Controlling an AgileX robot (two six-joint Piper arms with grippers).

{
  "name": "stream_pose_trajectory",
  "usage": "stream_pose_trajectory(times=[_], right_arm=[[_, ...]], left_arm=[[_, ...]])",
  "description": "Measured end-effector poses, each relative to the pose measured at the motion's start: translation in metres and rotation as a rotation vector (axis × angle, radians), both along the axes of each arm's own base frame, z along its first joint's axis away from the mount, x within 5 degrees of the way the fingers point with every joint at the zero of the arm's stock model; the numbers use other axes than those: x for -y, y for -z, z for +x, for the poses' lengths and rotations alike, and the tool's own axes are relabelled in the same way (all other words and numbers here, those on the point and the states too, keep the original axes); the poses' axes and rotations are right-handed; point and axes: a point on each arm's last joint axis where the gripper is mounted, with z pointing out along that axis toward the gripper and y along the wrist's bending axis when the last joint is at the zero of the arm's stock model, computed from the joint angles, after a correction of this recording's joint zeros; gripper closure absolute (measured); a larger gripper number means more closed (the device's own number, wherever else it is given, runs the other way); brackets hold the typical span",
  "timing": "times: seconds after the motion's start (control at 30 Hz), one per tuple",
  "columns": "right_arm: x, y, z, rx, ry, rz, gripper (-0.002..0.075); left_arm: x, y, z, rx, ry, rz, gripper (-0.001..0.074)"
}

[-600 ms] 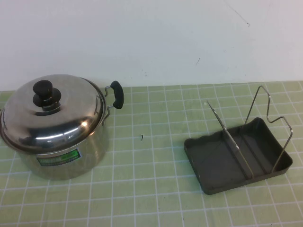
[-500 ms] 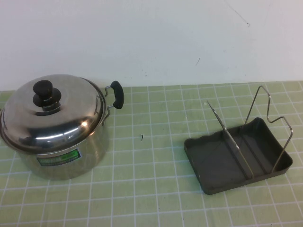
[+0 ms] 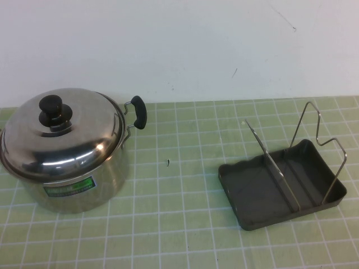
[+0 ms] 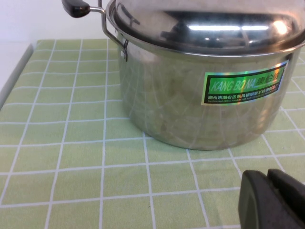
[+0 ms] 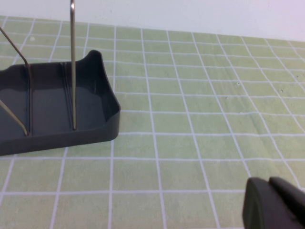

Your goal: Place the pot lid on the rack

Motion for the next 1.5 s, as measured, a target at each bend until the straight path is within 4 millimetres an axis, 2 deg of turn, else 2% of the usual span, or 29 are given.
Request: stream_pose_trajectory(times=[0.53,0.6,0.77,0.83,1.03,1.1,1.17,1.33,1.43,1.5], right_arm=[[0.000,0.000,0.000,0.000,0.000,-0.001,0.0727],[0.000,0.000,0.000,0.000,0.000,-0.001,0.0727],[0.000,0.000,0.000,0.000,0.000,-0.001,0.0727],[0.000,0.000,0.000,0.000,0.000,-0.001,0.0727],[0.000,0.000,0.000,0.000,-0.002,-0.004,0.0727],[0.000,0.000,0.000,0.000,-0.002,-0.004,0.0727],[0.000,0.000,0.000,0.000,-0.002,-0.004,0.0727],[0.000,0.000,0.000,-0.002,-0.001,-0.004,0.0727],[0.000,0.000,0.000,-0.002,-0.001,-0.004,0.0727],[0.000,0.000,0.000,-0.002,-0.001,-0.004,0.0727]], left_arm=[[0.001,0.000,0.000,0.002,0.001,-0.021,0.0737],[0.003,-0.002,0.000,0.014,-0.002,-0.132,0.0737],[0.012,-0.012,0.001,0.048,-0.027,-0.802,0.0737],[0.011,-0.015,0.002,0.078,-0.032,-0.880,0.0737],[0.009,-0.019,0.002,0.135,-0.029,-0.823,0.0737],[0.010,-0.017,0.002,0.117,-0.006,-0.736,0.0737],[0.014,-0.025,0.000,0.091,0.046,-0.609,0.0737],[0.014,-0.079,0.011,0.112,0.106,-0.259,0.0737],[0.010,-0.108,0.031,0.109,0.085,-0.095,0.0719],[0.006,-0.121,0.051,0.102,0.059,-0.002,0.0661]])
